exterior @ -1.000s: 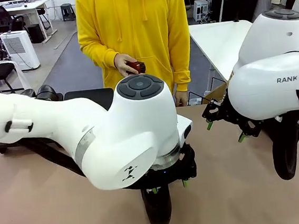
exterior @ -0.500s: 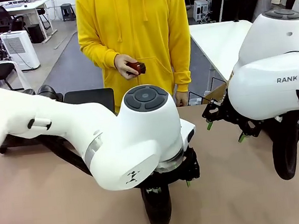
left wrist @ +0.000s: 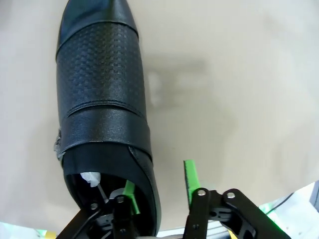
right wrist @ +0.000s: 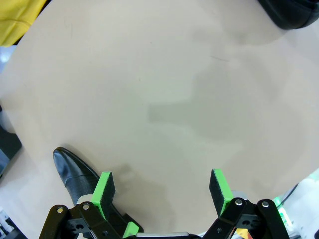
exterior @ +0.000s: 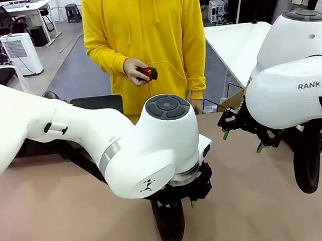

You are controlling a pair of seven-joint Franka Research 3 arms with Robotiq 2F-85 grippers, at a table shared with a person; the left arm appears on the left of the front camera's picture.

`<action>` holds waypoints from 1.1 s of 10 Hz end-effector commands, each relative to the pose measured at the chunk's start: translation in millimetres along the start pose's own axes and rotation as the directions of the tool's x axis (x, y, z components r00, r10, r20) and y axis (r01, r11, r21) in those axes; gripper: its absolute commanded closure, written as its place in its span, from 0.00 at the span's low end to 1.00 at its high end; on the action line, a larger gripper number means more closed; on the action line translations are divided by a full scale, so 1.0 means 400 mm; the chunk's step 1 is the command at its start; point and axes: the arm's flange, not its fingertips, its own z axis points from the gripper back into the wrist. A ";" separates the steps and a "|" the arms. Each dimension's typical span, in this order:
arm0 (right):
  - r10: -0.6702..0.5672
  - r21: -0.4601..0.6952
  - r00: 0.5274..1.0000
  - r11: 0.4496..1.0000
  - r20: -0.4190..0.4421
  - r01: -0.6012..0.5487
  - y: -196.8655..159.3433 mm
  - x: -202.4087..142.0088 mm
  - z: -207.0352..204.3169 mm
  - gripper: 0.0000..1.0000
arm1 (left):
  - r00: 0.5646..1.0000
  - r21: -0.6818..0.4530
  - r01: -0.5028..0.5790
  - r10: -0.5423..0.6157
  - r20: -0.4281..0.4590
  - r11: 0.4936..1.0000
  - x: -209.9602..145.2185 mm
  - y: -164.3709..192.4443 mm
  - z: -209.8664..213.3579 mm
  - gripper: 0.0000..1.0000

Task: Organize the shoes by placing them on the stand.
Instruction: Place the Shoe from the middle of the table onto the Shoes Stand.

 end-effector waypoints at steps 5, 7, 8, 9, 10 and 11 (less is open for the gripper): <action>0.020 0.012 1.000 1.000 -0.001 -0.020 -0.003 0.007 0.006 0.00 | 0.999 0.053 0.049 -0.048 -0.015 0.997 0.016 -0.008 -0.004 1.00; 0.020 0.012 1.000 1.000 -0.001 -0.020 -0.003 0.007 0.006 0.00 | 0.998 0.038 0.062 -0.061 -0.030 0.997 0.013 0.010 0.021 1.00; 0.020 0.012 1.000 1.000 -0.001 -0.020 -0.003 0.007 0.006 0.00 | 0.994 0.033 0.100 -0.099 -0.041 0.994 0.009 0.033 0.065 1.00; 0.020 0.012 1.000 1.000 -0.001 -0.020 -0.003 0.007 0.006 0.00 | 0.990 0.039 0.138 -0.138 -0.018 0.990 0.015 0.074 0.121 1.00; 0.020 0.012 1.000 1.000 -0.001 -0.020 -0.003 0.007 0.006 0.00 | 0.988 0.035 0.155 -0.155 -0.009 0.987 0.043 0.135 0.188 1.00; 0.020 0.012 1.000 1.000 -0.001 -0.020 -0.003 0.007 0.006 0.00 | 0.985 0.037 0.169 -0.169 0.010 0.985 0.077 0.191 0.244 1.00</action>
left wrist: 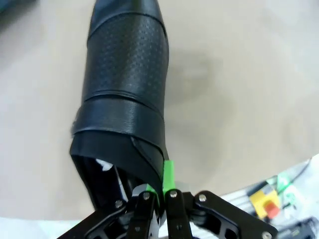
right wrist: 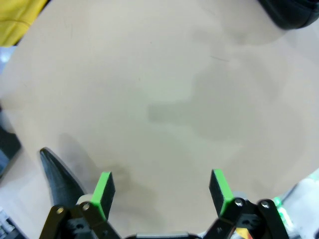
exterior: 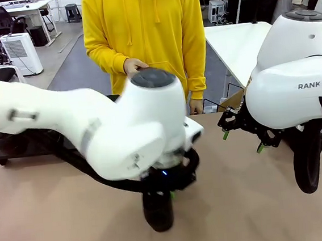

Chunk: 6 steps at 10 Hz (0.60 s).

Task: Organize the shoes by placing them on the stand.
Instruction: Place the Shoe from the middle of the table onto the Shoes Stand.

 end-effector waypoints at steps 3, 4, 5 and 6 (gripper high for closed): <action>0.020 0.012 1.000 1.000 -0.001 -0.020 -0.002 0.007 0.006 0.00 | 0.964 0.043 -0.029 0.017 0.267 0.999 0.126 0.273 0.178 1.00; 0.020 0.012 1.000 1.000 -0.001 -0.020 -0.002 0.007 0.006 0.00 | 0.944 0.036 -0.063 0.047 0.328 0.997 0.176 0.318 0.186 1.00; 0.020 0.012 1.000 1.000 -0.001 -0.020 -0.002 0.007 0.006 0.00 | 0.919 0.008 -0.085 0.076 0.388 0.996 0.224 0.356 0.190 1.00; 0.020 0.012 1.000 1.000 -0.001 -0.020 -0.002 0.007 0.006 0.00 | 0.899 -0.014 -0.107 0.103 0.425 0.994 0.274 0.390 0.183 1.00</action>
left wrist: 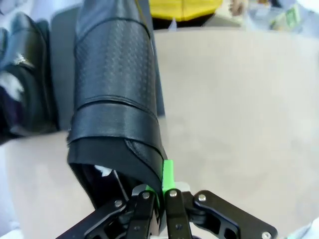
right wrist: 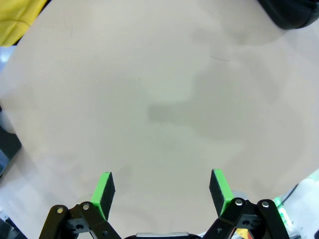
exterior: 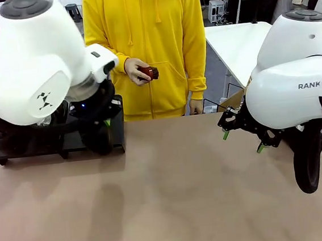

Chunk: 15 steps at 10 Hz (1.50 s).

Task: Organize the shoes by placing them on the stand.
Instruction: Place the Shoe from the middle of the table onto the Shoes Stand.

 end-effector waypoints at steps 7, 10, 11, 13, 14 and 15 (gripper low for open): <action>0.020 0.011 1.000 1.000 -0.001 -0.020 -0.002 0.006 0.005 0.00 | 0.993 0.192 -0.010 -0.012 0.114 0.981 0.136 0.145 -0.211 1.00; 0.020 0.011 1.000 1.000 -0.001 -0.020 -0.002 0.006 0.005 0.00 | 0.991 0.262 0.102 -0.121 0.058 0.960 0.131 0.172 -0.246 1.00; 0.020 0.011 1.000 1.000 -0.001 -0.020 -0.002 0.006 0.005 0.00 | 0.987 0.278 0.125 -0.147 0.059 0.952 0.129 0.174 -0.265 1.00; 0.020 0.011 1.000 1.000 -0.001 -0.020 -0.002 0.006 0.005 0.00 | 0.986 0.273 0.128 -0.152 0.070 0.953 0.125 0.179 -0.291 1.00; 0.020 0.011 1.000 1.000 -0.001 -0.020 -0.002 0.006 0.005 0.00 | 0.984 0.268 0.124 -0.153 0.087 0.955 0.124 0.181 -0.303 1.00; 0.020 0.011 1.000 1.000 -0.001 -0.020 -0.002 0.006 0.005 0.00 | 0.984 0.284 0.121 -0.153 0.093 0.951 0.124 0.185 -0.318 1.00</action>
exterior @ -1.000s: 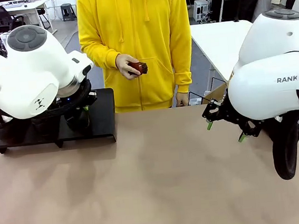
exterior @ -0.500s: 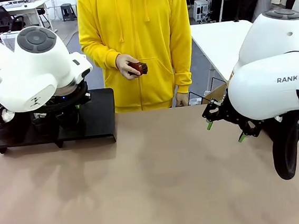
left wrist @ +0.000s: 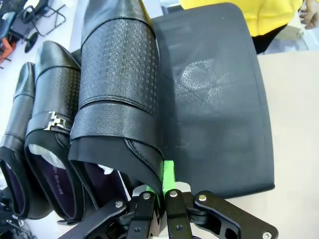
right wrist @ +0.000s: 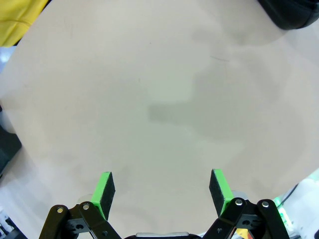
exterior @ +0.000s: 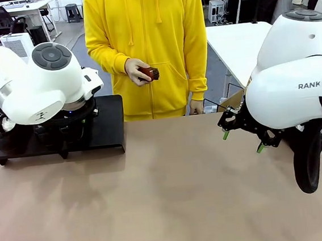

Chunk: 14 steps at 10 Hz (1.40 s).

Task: Organize the shoes by placing them on the stand.
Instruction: Place the Shoe from the middle of the table onto the Shoes Stand.

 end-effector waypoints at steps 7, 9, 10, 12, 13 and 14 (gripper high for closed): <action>0.020 0.011 1.000 1.000 -0.001 -0.020 -0.002 0.006 0.005 0.00 | 0.999 0.048 -0.029 0.028 0.037 0.998 0.003 -0.005 -0.050 0.85; 0.020 0.011 1.000 1.000 -0.001 -0.020 -0.002 0.006 0.005 0.00 | 0.999 0.050 -0.028 0.026 0.040 0.998 0.005 -0.004 -0.045 0.47; 0.020 0.011 1.000 1.000 -0.001 -0.020 -0.002 0.006 0.005 0.00 | 0.999 0.044 -0.031 0.029 0.041 0.999 0.005 -0.004 -0.041 0.28; 0.020 0.011 1.000 1.000 -0.001 -0.020 -0.002 0.006 0.005 0.00 | 0.996 0.030 -0.078 0.077 0.047 0.996 0.013 0.009 -0.026 0.13; 0.020 0.011 1.000 1.000 -0.001 -0.020 -0.002 0.006 0.005 0.00 | 0.993 0.016 -0.106 0.105 0.058 0.994 0.017 0.019 -0.008 0.13; 0.020 0.011 1.000 1.000 -0.001 -0.020 -0.002 0.006 0.005 0.00 | 0.987 -0.023 -0.147 0.148 0.058 0.989 0.020 0.028 0.027 0.13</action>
